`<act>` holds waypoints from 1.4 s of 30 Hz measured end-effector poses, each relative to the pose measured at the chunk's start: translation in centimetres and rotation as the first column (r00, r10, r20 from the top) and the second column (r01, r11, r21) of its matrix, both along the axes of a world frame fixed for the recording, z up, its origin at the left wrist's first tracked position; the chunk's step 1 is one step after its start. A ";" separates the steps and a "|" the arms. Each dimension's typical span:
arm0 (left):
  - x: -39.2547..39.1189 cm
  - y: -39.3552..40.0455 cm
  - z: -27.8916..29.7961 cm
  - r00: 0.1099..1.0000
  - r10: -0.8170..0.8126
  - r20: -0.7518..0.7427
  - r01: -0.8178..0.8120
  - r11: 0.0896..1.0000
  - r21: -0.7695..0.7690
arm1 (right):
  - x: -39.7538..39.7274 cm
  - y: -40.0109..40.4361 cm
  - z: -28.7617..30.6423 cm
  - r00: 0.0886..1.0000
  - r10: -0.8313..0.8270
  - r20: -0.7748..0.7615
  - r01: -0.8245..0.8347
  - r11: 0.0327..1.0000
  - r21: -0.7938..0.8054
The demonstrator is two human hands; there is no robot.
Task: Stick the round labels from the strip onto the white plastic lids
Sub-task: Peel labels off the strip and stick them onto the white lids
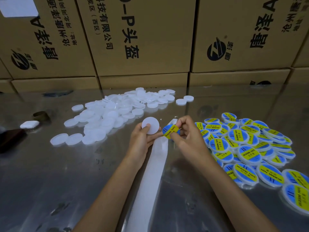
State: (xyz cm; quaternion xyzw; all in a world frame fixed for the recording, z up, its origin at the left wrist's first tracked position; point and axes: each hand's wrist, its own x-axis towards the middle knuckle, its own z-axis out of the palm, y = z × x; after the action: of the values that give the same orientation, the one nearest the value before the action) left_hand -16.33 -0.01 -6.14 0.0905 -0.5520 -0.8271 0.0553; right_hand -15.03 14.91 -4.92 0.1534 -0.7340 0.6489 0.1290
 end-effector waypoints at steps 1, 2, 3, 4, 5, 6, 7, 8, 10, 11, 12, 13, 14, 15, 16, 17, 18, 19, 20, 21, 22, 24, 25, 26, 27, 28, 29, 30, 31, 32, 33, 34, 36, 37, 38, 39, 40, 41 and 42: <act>0.0 0.0 0.0 0.999 0.040 -0.004 -0.040 0.999 -0.023 | -0.1 0.1 0.1 1.000 0.001 0.025 -0.001 0.999 -0.034; 0.1 0.0 0.1 0.996 0.088 -0.009 -0.088 0.994 -0.057 | -0.2 0.3 0.2 0.999 0.002 0.047 0.001 0.998 -0.060; 0.1 -0.1 0.1 0.988 0.152 -0.020 -0.153 0.981 -0.119 | -0.2 0.5 0.3 0.998 0.002 0.068 0.003 0.997 -0.077; 0.1 -0.3 0.2 0.976 0.214 -0.042 -0.219 0.958 -0.187 | -0.3 0.6 0.4 0.996 0.001 0.085 0.007 0.996 -0.089; 0.1 -0.4 0.3 0.966 0.249 -0.071 -0.259 0.940 -0.224 | -0.3 0.7 0.5 0.995 -0.002 0.099 0.012 0.995 -0.101; 0.1 -0.5 0.5 0.961 0.257 -0.100 -0.274 0.936 -0.220 | -0.3 0.7 0.7 0.994 -0.004 0.110 0.017 0.993 -0.116; 0.2 -0.6 0.6 0.962 0.241 -0.125 -0.261 0.948 -0.179 | -0.4 0.7 0.8 0.993 -0.005 0.118 0.020 0.991 -0.132; 0.3 -0.6 0.7 0.967 0.212 -0.144 -0.231 0.965 -0.124 | -0.4 0.8 0.9 0.992 -0.004 0.125 0.023 0.989 -0.146; 0.5 -0.6 1.0 0.974 0.148 -0.169 -0.154 0.988 -0.022 | -0.4 0.9 1.0 0.991 -0.001 0.137 0.026 0.984 -0.177; 0.6 -0.5 1.1 0.977 0.113 -0.179 -0.111 0.994 0.021 | -0.4 0.9 1.1 0.990 0.003 0.144 0.026 0.980 -0.196; 0.7 -0.4 1.2 0.980 0.078 -0.185 -0.069 0.996 0.056 | -0.4 1.0 1.2 0.989 0.008 0.150 0.025 0.976 -0.215; 0.8 -0.3 1.3 0.982 0.044 -0.184 -0.029 0.996 0.084 | -0.4 1.0 1.2 0.988 0.015 0.157 0.022 0.973 -0.230; 0.9 -0.1 1.4 0.984 0.010 -0.178 0.010 0.994 0.109 | -0.4 1.0 1.3 0.987 0.022 0.161 0.018 0.971 -0.240; 1.0 0.0 1.5 0.985 -0.032 -0.172 0.057 0.989 0.140 | -0.4 1.1 1.3 0.986 0.028 0.163 0.013 0.969 -0.245; 1.1 0.2 1.6 0.983 -0.078 -0.167 0.107 0.979 0.174 | -0.3 1.0 1.4 0.986 0.033 0.163 0.009 0.968 -0.249; 1.2 0.4 1.8 0.979 -0.124 -0.162 0.156 0.966 0.206 | -0.3 1.0 1.4 0.986 0.038 0.162 0.004 0.968 -0.252; 1.3 0.5 1.8 0.974 -0.166 -0.157 0.199 0.954 0.225 | -0.2 1.0 1.4 0.986 0.042 0.159 0.000 0.967 -0.254; 1.4 0.6 1.9 0.967 -0.201 -0.156 0.234 0.945 0.230 | -0.2 1.0 1.4 0.987 0.045 0.154 -0.004 0.967 -0.256; 1.5 0.8 1.9 0.960 -0.231 -0.161 0.264 0.938 0.225 | -0.1 1.0 1.4 0.988 0.047 0.145 -0.009 0.967 -0.254; 1.6 0.9 2.0 0.952 -0.257 -0.167 0.289 0.932 0.217 | -0.1 0.9 1.4 0.990 0.046 0.131 -0.012 0.969 -0.248; 1.7 1.0 2.0 0.946 -0.276 -0.171 0.309 0.928 0.209 | 0.0 0.8 1.4 0.992 0.042 0.116 -0.013 0.971 -0.240; 1.8 1.3 2.0 0.938 -0.301 -0.173 0.331 0.926 0.180 | 0.0 0.7 1.4 0.995 0.037 0.089 -0.017 0.975 -0.223; 1.8 1.4 2.0 0.934 -0.311 -0.175 0.339 0.927 0.163 | 0.0 0.6 1.4 0.996 0.039 0.080 -0.021 0.977 -0.213; 1.8 1.5 2.0 0.932 -0.318 -0.177 0.345 0.926 0.151 | 0.1 0.6 1.4 0.997 0.038 0.073 -0.023 0.979 -0.201; 1.8 1.5 2.0 0.930 -0.321 -0.177 0.347 0.927 0.144 | 0.1 0.5 1.4 0.997 0.033 0.069 -0.019 0.982 -0.189; 1.8 1.6 2.1 0.930 -0.322 -0.177 0.347 0.927 0.140 | 0.1 0.5 1.4 0.998 0.023 0.066 -0.011 0.984 -0.179; 1.8 1.6 2.1 0.930 -0.322 -0.179 0.348 0.927 0.138 | 0.0 0.5 1.4 0.998 0.012 0.063 -0.001 0.985 -0.173; 1.8 1.6 2.1 0.929 -0.322 -0.182 0.348 0.928 0.136 | 0.0 0.5 1.3 0.998 0.002 0.061 0.009 0.985 -0.170; 1.8 1.6 2.1 0.929 -0.321 -0.186 0.347 0.928 0.133 | 0.0 0.4 1.3 0.998 -0.007 0.058 0.017 0.985 -0.169; 1.8 1.6 2.1 0.929 -0.319 -0.187 0.345 0.930 0.127 | 0.0 0.4 1.3 0.998 -0.015 0.056 0.024 0.986 -0.166; 1.8 1.6 2.1 0.928 -0.320 -0.188 0.345 0.931 0.121 | -0.1 0.4 1.3 0.998 -0.023 0.053 0.031 0.987 -0.160; 1.8 1.6 2.0 0.928 -0.321 -0.189 0.346 0.931 0.114 | -0.1 0.4 1.2 0.998 -0.031 0.050 0.038 0.988 -0.150; 1.9 1.8 2.0 0.928 -0.322 -0.188 0.345 0.933 0.100 | -0.1 0.4 1.1 0.997 -0.059 0.039 0.064 0.991 -0.119; 1.9 1.8 2.0 0.928 -0.322 -0.188 0.343 0.935 0.091 | -0.1 0.4 1.0 0.996 -0.079 0.031 0.082 0.992 -0.099; 2.0 1.9 2.0 0.928 -0.322 -0.189 0.341 0.937 0.080 | -0.2 0.4 0.9 0.995 -0.101 0.020 0.103 0.992 -0.076; 2.0 1.9 2.0 0.928 -0.320 -0.191 0.338 0.939 0.068 | -0.2 0.4 0.8 0.993 -0.122 0.006 0.122 0.991 -0.051; 2.1 1.9 2.0 0.928 -0.318 -0.192 0.334 0.941 0.057 | -0.3 0.3 0.7 0.990 -0.140 -0.011 0.140 0.990 -0.028; 2.1 2.0 2.1 0.928 -0.317 -0.195 0.332 0.942 0.048 | -0.3 0.3 0.6 0.987 -0.156 -0.024 0.156 0.988 -0.012; 2.2 2.0 2.1 0.928 -0.316 -0.196 0.330 0.943 0.041 | -0.3 0.3 0.5 0.985 -0.170 -0.035 0.170 0.985 -0.002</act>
State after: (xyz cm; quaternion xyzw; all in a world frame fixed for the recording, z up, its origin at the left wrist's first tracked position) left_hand -14.16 2.00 -4.04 -0.0774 -0.5210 -0.8494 -0.0334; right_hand -15.36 15.16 -4.41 0.1018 -0.7423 0.6323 0.1968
